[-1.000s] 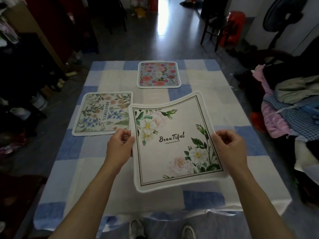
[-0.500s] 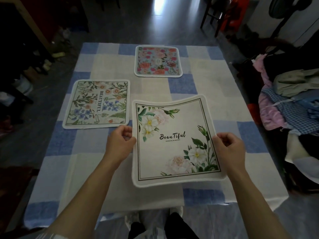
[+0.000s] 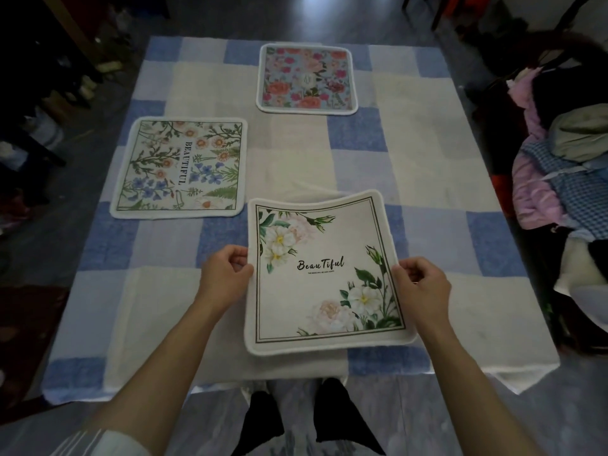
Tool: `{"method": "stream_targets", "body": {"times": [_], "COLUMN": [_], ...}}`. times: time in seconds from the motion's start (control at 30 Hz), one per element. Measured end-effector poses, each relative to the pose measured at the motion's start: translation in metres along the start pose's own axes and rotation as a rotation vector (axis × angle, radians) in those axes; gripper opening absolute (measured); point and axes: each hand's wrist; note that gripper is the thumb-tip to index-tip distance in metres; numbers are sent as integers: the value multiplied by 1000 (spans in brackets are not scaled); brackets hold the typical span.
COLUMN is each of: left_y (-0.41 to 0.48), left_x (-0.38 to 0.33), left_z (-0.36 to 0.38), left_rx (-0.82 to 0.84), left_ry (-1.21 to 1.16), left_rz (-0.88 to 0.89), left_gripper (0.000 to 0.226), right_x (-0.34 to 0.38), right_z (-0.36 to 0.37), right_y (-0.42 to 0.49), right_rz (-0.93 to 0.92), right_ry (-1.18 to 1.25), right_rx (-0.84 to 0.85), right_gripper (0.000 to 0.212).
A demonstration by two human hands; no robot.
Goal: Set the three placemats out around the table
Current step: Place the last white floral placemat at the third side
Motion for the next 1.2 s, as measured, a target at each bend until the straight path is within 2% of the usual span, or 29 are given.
{"method": "stream_targets", "body": {"times": [0.2,0.77,0.93,1.03,1.2], "left_y": [-1,8,16,17,15], "left_x": [20,34,34,32,30], "left_z": [15,20,21,25,32], "left_rx": [-11,-47,-58,-44,-51], "left_ry": [95,159,180,191,229], "left_rz": [26,83,98,93,82], "left_gripper": [19,24,31,31,21], "right_x": [-22,-33,-33,-33,-33], "right_z": [14,21,25,31,37], "right_y": [-7,-10,1,6,2], "right_rz": [41,48,7,0,-31], "right_ry": [-37,-76,-160,-255,-300], "right_rx": [16,-12,6,78,93], "right_gripper": [5,5,23,30,14]}}
Point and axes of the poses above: each hand's wrist, its own y-axis towards the middle knuckle, its own z-axis out of the palm, x = y × z, and after that the axes turned 10 degrees about -x, right-handed
